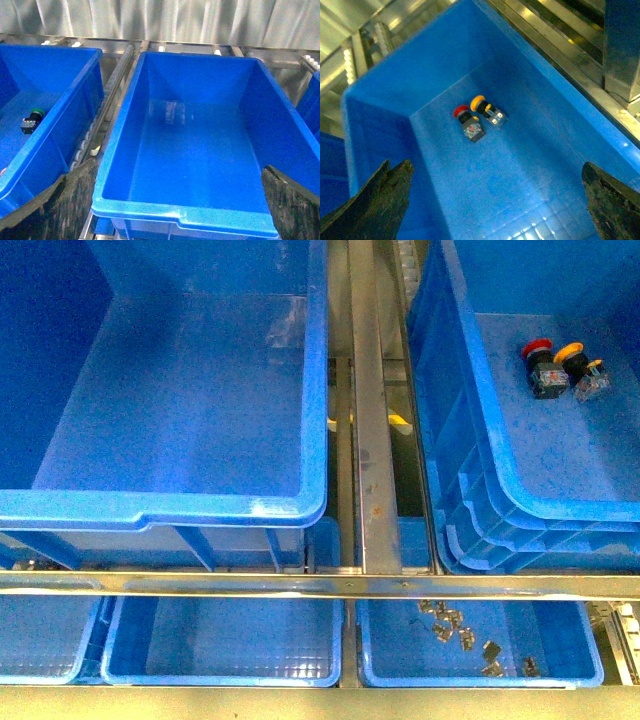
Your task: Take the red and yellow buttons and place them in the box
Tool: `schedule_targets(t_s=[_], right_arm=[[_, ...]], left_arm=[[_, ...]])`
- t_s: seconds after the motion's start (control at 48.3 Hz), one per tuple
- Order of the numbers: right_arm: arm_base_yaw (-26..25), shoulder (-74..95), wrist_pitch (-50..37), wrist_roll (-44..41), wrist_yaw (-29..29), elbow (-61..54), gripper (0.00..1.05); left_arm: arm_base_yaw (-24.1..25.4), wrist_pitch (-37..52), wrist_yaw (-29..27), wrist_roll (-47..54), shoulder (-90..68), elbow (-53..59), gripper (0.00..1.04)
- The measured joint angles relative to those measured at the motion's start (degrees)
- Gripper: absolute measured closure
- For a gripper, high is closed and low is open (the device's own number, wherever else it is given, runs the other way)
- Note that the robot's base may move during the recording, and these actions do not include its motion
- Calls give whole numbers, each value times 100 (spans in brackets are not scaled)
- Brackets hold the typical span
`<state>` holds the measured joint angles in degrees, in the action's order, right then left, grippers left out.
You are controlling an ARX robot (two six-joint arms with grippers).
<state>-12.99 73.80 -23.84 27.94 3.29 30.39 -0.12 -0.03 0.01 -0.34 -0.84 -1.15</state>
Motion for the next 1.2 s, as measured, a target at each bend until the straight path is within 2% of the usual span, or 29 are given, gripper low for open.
schedule_targets(t_s=[0.083, 0.145, 0.186, 0.29, 0.331, 0.559, 0.641, 0.683, 0.766, 1.2], right_arm=[[20, 83, -1537, -643, 686, -481, 19], [144, 66, -2487, -1478, 748, -944, 29], [229, -28, -2813, -1888, 758, -1169, 36], [356, -496, -2935, -2415, 575, -1530, 53], [391, -629, -2933, -2494, 507, -1620, 59], [708, -1593, -2555, -2758, 210, -2273, 102], [802, -1993, -2337, -2758, 146, -2439, 101], [1040, -2186, -2221, -2758, -223, -2546, 101], [1263, -2343, -2367, -2763, -275, -2822, 101], [1279, -4282, -662, -2763, -330, -2916, 101]], left_arm=[[0, 2, 0, 0, 0, 0, 8], [0, 0, 7, 0, 0, 0, 8], [0, 0, 0, -2, 0, 0, 8], [0, 0, 0, 0, 0, 0, 8], [0, 2, 0, 0, 0, 0, 8], [0, 0, 0, 0, 0, 0, 8], [0, 2, 0, 0, 0, 0, 8], [0, 2, 0, 0, 0, 0, 8], [0, 2, 2, 2, 0, 0, 8], [0, 0, 0, 2, 0, 0, 8]])
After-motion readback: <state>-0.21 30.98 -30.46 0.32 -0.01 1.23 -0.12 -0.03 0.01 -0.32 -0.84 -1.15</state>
